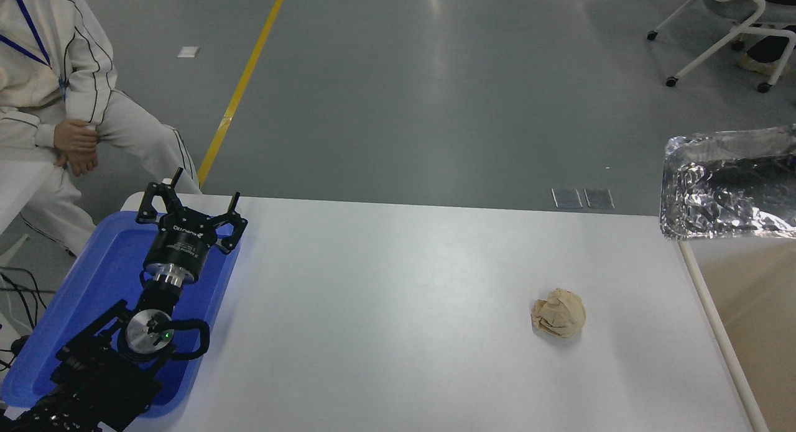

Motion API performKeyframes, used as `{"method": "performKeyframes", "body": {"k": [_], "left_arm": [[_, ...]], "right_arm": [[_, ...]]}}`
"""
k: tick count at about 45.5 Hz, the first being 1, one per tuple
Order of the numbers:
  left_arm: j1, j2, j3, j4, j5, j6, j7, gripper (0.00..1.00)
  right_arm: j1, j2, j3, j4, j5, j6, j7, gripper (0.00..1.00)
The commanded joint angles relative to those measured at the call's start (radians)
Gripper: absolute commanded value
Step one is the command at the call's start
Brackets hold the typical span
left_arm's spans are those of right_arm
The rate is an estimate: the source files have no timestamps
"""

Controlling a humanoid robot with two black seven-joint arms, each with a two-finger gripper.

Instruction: Pick up foil plate and place in dustbin

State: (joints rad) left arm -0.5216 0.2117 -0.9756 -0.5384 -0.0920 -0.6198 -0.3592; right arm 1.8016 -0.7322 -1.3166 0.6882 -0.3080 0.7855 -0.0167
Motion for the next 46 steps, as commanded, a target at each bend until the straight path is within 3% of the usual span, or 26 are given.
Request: {"method": "performKeyframes", "body": {"k": [1, 13, 32, 46], "left_arm": [[0.0, 0.0, 0.0, 0.0, 0.0, 0.0, 0.0, 1.0], [0.0, 0.0, 0.0, 0.0, 0.0, 0.0, -0.001, 1.0], [0.0, 0.0, 0.0, 0.0, 0.0, 0.0, -0.001, 1.0], [0.0, 0.0, 0.0, 0.0, 0.0, 0.0, -0.001, 1.0]], "right_arm": [[-0.14, -0.023, 0.076, -0.148, 0.0, 0.0, 0.0, 0.0], [-0.324, -0.029, 0.132, -0.276, 0.006, 0.0, 0.0, 0.0], [-0.723, -0.075, 0.473, -0.51, 0.006, 0.0, 0.0, 0.0], [-0.892, -0.136, 0.727, -0.532, 0.01, 0.0, -0.002, 0.0]]}}
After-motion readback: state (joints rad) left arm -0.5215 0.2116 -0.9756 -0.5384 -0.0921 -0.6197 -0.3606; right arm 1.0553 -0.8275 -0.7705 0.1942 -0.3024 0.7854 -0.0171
